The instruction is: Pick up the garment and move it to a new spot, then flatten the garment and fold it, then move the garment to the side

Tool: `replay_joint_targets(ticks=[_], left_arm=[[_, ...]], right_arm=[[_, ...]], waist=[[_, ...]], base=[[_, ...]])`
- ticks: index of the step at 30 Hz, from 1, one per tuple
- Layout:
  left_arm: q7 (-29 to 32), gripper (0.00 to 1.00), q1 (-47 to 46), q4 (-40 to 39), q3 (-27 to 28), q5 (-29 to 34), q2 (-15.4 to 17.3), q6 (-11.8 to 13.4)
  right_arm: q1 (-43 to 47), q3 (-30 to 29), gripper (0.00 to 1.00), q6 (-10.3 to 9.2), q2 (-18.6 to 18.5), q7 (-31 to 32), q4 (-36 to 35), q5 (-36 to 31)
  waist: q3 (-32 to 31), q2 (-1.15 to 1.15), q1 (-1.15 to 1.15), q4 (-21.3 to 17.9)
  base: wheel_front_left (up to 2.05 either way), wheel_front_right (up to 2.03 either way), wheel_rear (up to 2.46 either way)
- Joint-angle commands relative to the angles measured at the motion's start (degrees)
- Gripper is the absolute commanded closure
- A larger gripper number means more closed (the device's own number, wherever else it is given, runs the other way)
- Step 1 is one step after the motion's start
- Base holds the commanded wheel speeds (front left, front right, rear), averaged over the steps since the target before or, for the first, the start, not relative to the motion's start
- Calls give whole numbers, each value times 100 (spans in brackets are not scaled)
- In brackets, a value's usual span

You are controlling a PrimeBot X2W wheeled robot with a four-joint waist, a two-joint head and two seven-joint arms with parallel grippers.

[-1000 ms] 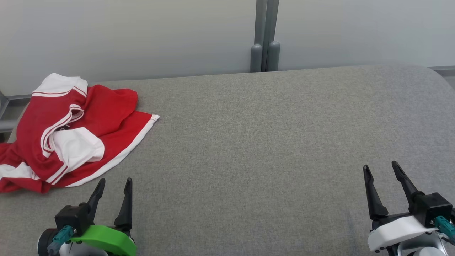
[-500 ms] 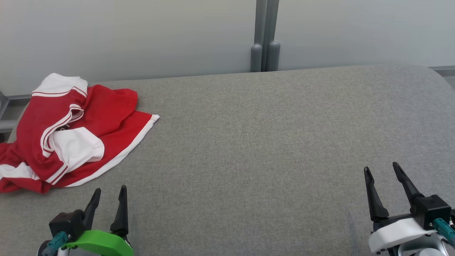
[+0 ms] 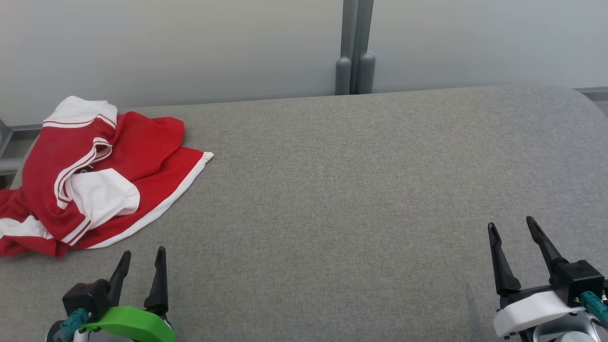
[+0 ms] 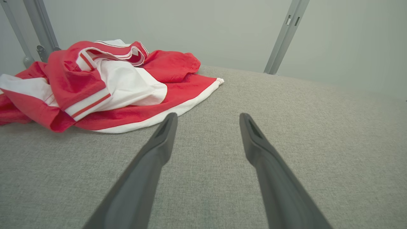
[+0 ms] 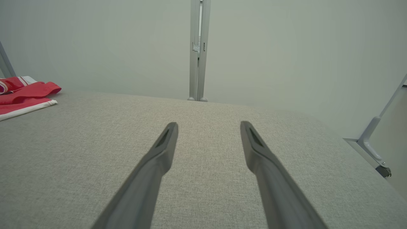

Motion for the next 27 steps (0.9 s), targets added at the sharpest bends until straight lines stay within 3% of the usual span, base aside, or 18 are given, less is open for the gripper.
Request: replay_joint_targets(ticks=[1,13,27], left_arm=[[-29,0,-76,-3,11,37,-15,-14],[-25,0,-72,5,132,84,-99,-13],[-25,0,55,103,110,140,-44,-7]], right_arm=[[59,-29,0,2,-14,-21,-17,-10],[92,50,0,2,-67,-21,-37,4],[112,156,0,1,-114,-21,27,-2]], waist=[[3,0,0,12],[-57,0,0,506],[-281,0,0,2301]], base=[[0,0,0],[0,0,0],[0,0,0]])
